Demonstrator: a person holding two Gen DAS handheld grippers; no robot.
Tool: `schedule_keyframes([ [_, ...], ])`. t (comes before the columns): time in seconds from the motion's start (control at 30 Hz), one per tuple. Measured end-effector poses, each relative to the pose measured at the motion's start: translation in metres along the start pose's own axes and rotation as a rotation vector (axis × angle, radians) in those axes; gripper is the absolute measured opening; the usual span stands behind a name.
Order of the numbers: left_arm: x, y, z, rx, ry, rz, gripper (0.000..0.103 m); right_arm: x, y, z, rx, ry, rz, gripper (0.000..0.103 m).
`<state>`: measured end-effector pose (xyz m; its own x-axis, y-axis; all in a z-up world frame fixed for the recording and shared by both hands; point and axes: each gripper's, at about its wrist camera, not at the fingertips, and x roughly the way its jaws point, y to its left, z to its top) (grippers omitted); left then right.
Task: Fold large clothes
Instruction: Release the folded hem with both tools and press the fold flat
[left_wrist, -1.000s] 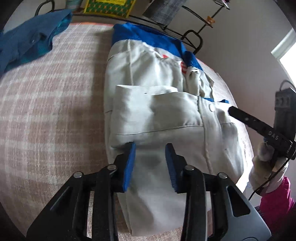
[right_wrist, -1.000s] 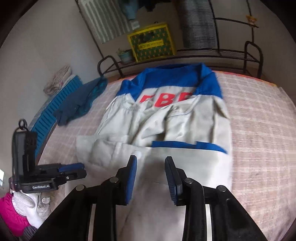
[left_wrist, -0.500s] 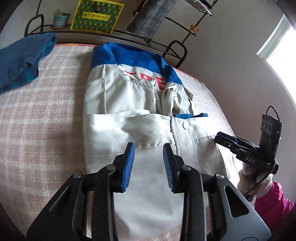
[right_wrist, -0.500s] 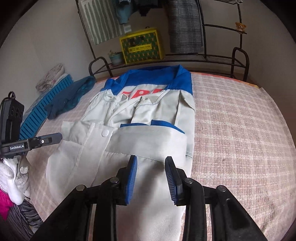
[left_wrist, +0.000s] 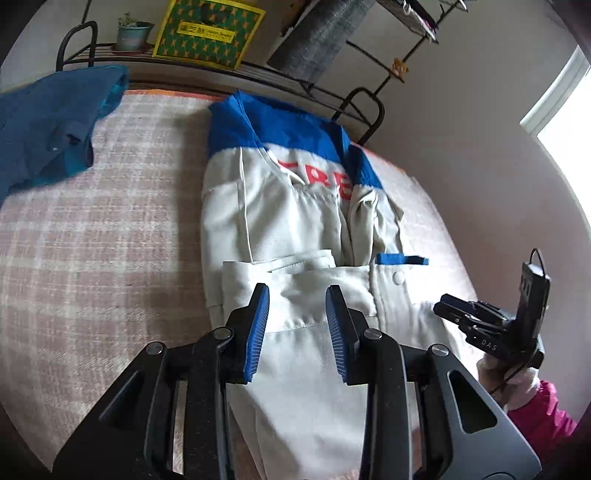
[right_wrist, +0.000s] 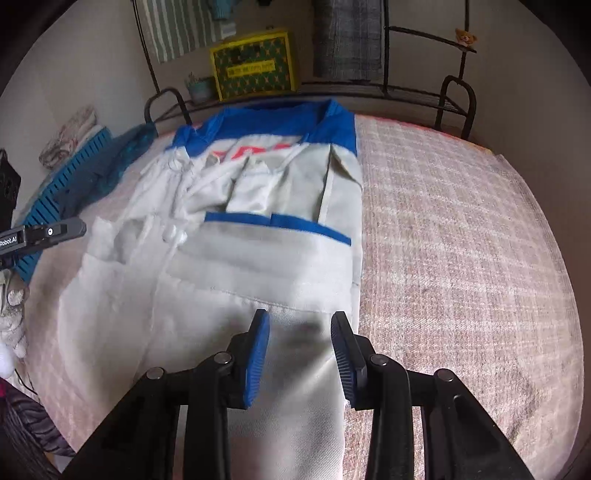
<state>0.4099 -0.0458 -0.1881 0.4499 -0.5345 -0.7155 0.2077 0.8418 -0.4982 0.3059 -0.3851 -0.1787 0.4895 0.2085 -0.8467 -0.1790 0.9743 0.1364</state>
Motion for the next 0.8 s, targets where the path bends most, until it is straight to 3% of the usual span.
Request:
schedule_keyframes([
  [0.07,-0.022,0.006,-0.003,-0.005,-0.035,0.006,0.031,-0.014,-0.001,0.002,-0.002,-0.071,0.012,0.036],
  [0.13,-0.031,0.008,-0.014,-0.005,-0.020,-0.013,0.031,-0.023,0.002,0.002,-0.009,-0.125,0.019,0.036],
  [0.3,-0.027,-0.002,-0.051,0.030,0.057,-0.023,0.031,-0.015,0.020,0.004,-0.049,-0.092,0.085,0.036],
  [0.43,-0.003,-0.012,-0.080,0.123,0.146,0.109,0.031,0.005,0.031,0.001,-0.104,-0.040,0.057,0.036],
  [0.53,0.015,0.001,-0.099,0.122,0.194,0.181,0.038,0.033,0.029,-0.002,-0.133,0.038,-0.054,0.034],
  [0.67,-0.003,0.002,-0.098,0.121,0.147,0.202,0.038,0.036,0.025,-0.002,-0.141,0.046,-0.061,0.035],
  [0.8,-0.029,0.006,-0.096,0.076,0.090,0.207,0.037,0.011,0.012,0.007,-0.058,-0.023,0.002,0.035],
])
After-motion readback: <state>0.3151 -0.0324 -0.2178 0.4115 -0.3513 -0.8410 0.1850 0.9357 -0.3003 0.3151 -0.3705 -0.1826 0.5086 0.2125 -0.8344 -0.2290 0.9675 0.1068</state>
